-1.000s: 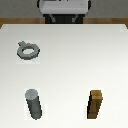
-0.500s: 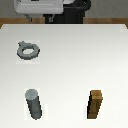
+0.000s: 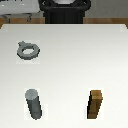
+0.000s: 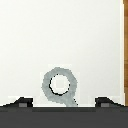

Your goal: Put the loop with the handle onto the peg.

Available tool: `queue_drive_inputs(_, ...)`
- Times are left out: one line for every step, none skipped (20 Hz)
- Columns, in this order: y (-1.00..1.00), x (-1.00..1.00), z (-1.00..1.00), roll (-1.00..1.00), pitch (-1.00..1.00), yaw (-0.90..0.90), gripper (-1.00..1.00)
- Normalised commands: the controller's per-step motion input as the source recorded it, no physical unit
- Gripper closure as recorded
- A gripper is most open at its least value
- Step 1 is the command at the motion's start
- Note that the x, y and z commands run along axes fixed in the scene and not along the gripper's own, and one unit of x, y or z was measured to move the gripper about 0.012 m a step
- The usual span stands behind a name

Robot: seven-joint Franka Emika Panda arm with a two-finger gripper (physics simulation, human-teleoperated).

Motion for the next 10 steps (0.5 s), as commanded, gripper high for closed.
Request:
queue_drive_inputs(0.00, 0.00, 0.00, 0.00, 0.00, 1.00, -1.00)
queue_drive_inputs(0.00, 0.00, 0.00, 0.00, 0.00, 1.00, -1.00)
queue_drive_inputs(0.00, 0.00, 0.00, 0.00, 0.00, 1.00, -1.00)
queue_drive_inputs(0.00, 0.00, 0.00, 0.00, 0.00, 0.90, -1.00)
queue_drive_inputs(0.00, 0.00, 0.00, 0.00, 0.00, 1.00, -1.00)
queue_drive_inputs(0.00, 0.00, 0.00, 0.00, 0.00, 1.00, -1.00)
queue_drive_inputs(0.00, 0.00, 0.00, 0.00, 0.00, 1.00, -1.00)
queue_drive_inputs(-1.00, 0.00, 0.00, 0.00, 0.00, 0.15, -1.00)
queue_drive_inputs(0.00, 0.00, 0.00, 0.00, 0.00, 0.00, -1.00)
queue_drive_inputs(0.00, 0.00, 0.00, 0.00, 0.00, 0.00, -1.00)
